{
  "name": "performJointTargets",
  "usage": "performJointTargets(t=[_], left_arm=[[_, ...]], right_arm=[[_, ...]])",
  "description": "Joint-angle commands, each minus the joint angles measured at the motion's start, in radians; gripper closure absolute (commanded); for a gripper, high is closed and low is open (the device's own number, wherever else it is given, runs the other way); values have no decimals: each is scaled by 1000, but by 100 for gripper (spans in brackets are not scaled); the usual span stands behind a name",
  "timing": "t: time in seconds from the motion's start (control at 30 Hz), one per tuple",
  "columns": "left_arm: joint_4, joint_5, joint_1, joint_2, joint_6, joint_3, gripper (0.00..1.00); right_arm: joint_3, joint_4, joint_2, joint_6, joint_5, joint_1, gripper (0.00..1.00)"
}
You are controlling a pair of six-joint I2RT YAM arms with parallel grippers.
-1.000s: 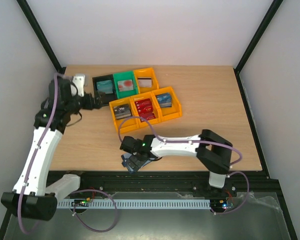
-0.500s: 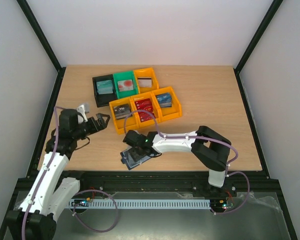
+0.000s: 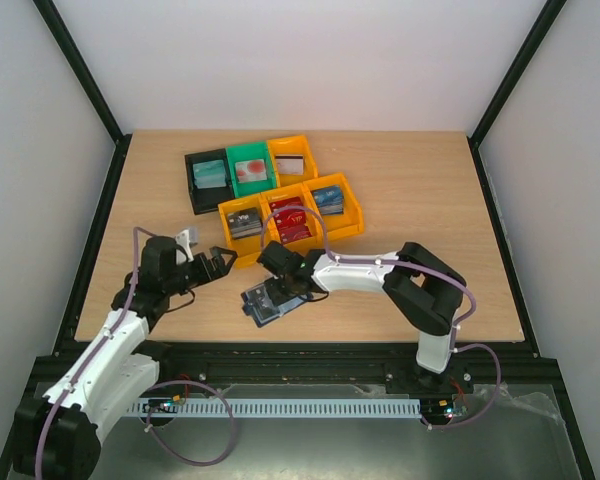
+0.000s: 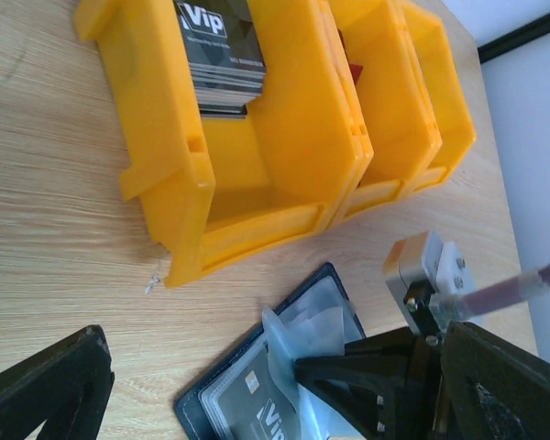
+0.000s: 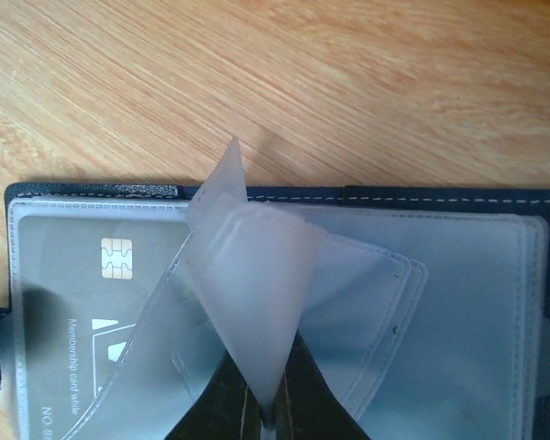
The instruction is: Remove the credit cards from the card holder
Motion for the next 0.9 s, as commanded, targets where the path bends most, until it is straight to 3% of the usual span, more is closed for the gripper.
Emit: performJointTargets(t=[0.0,0.37,0.7,0.87], left_arm=[[87,45,-17,-23,55,-47,2],[240,191,-19,-154,65,-91,1],[570,416,-32,-211,1,-100,1],[536,387,-39,-198,27,-107,1]], right_arm=[[-41,-24,-40,-8,-128,-27,98],[-74,162,-383,-50,-334,-118,98],[3,151,-504,-103,-175,-135,98],[9,178,-529,-129,-209,-135,99]])
